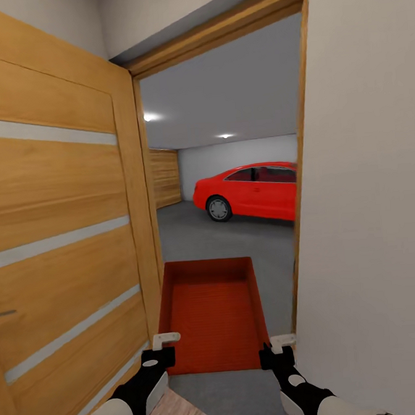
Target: Move the two storage containers from the living room to the garage. In the garage, place one container on the floor and stack the other container on top of it (either order is fine).
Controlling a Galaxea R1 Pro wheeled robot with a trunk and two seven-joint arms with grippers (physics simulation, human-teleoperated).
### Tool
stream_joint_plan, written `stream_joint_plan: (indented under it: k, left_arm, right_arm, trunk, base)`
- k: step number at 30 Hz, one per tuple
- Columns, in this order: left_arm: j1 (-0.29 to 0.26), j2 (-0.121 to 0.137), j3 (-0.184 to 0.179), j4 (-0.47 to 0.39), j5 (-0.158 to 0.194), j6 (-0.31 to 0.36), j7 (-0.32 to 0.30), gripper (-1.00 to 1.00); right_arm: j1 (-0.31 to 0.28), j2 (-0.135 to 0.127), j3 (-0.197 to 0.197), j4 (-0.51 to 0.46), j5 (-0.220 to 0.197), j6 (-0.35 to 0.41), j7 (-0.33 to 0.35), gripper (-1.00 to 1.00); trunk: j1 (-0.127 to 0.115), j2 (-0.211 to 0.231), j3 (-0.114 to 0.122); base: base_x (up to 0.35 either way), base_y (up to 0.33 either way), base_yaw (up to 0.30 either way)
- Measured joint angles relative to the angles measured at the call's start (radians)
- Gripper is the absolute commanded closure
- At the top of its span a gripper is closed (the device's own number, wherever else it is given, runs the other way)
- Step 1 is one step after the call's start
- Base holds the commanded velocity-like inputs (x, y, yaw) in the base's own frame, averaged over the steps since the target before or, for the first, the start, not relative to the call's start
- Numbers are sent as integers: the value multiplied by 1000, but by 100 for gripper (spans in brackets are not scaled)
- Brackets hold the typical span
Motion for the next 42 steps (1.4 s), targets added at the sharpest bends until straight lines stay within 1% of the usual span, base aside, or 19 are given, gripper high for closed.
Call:
stream_joint_plan:
  k: [17, 42]
  left_arm:
    - [0, 0, 0, 1, 0, 0, -1, 100]
    - [0, 0, 1, 1, -1, 0, -1, 100]
  right_arm:
    - [0, 1, 1, 2, -1, 0, 0, 100]
    - [0, 0, 0, 1, 0, 0, 0, 100]
  trunk:
    - [0, 0, 0]
    - [0, 0, 0]
  base:
    - [321, 143, -18]
    - [321, 165, -259]
